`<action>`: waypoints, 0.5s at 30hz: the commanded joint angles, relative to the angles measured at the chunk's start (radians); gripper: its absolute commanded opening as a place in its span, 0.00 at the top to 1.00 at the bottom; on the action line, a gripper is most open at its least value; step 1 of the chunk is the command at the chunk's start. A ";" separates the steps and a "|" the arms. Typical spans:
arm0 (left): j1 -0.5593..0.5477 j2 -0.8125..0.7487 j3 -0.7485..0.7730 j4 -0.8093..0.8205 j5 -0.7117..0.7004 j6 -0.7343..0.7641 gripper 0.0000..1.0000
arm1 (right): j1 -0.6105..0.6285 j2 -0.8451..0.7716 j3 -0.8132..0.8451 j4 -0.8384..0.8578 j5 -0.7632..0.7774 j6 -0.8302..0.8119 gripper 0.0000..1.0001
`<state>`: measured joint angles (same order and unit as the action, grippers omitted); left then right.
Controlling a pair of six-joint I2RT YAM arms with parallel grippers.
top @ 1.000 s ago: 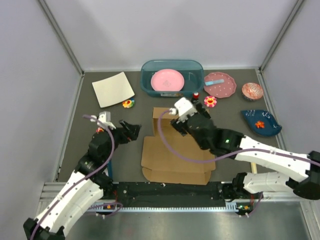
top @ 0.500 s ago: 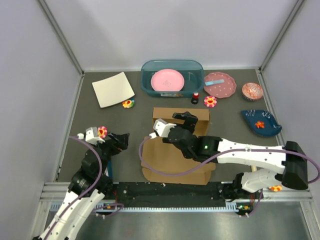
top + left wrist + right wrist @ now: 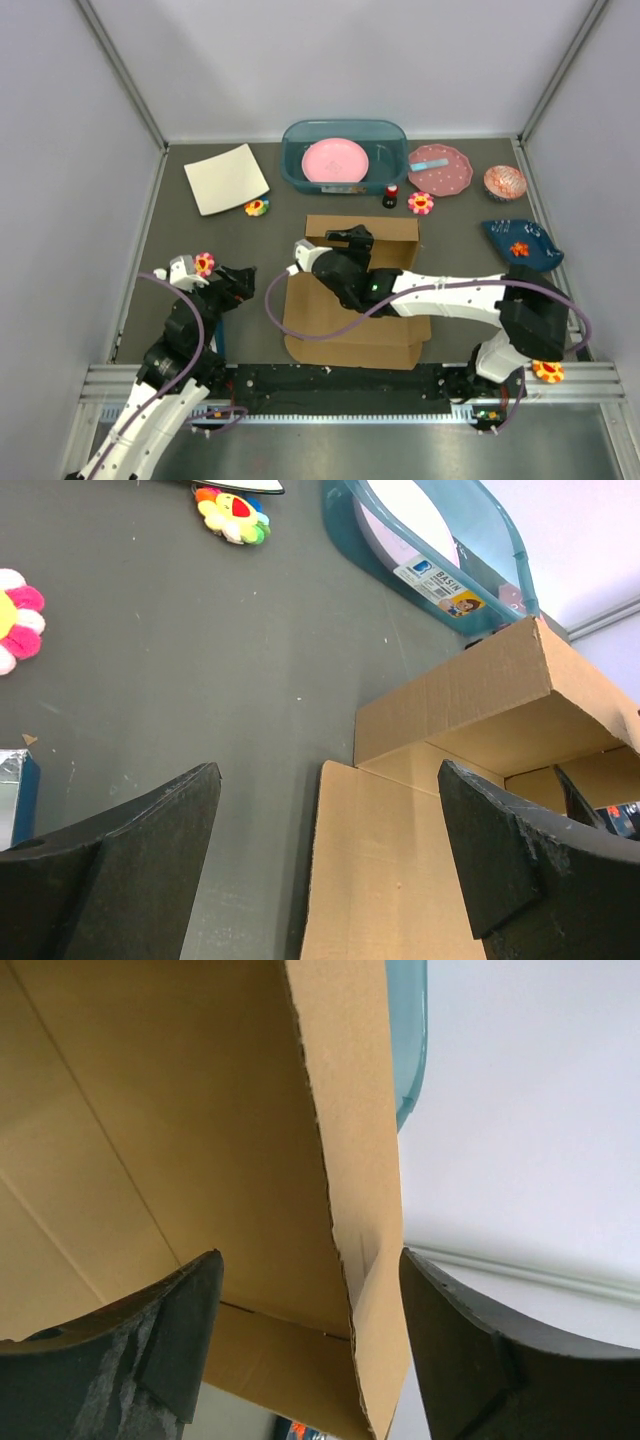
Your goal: Fold the paper box
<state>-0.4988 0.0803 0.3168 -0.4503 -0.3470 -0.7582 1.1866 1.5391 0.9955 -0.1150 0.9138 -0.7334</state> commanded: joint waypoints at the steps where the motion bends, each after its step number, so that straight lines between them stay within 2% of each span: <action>1: -0.001 -0.007 -0.015 0.012 -0.021 -0.004 0.04 | -0.031 0.052 0.064 0.107 0.069 -0.053 0.32; 5: -0.001 -0.007 -0.024 0.019 -0.032 0.002 0.05 | -0.038 0.084 0.066 0.136 0.077 -0.069 0.45; 6: -0.001 -0.005 -0.024 0.019 -0.033 0.002 0.04 | -0.042 0.087 0.066 0.143 0.080 -0.075 0.56; 9: -0.001 -0.007 -0.022 0.016 -0.040 0.002 0.04 | -0.044 0.085 0.063 0.153 0.088 -0.090 0.72; 14: -0.001 -0.008 -0.018 0.012 -0.046 0.002 0.04 | -0.047 0.076 0.049 0.169 0.099 -0.106 0.87; 15: -0.001 -0.008 -0.018 0.012 -0.047 0.002 0.05 | -0.045 0.069 0.048 0.172 0.102 -0.113 0.95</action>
<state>-0.4988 0.0803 0.3000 -0.4503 -0.3744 -0.7582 1.1458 1.6169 1.0283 0.0177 1.0176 -0.8379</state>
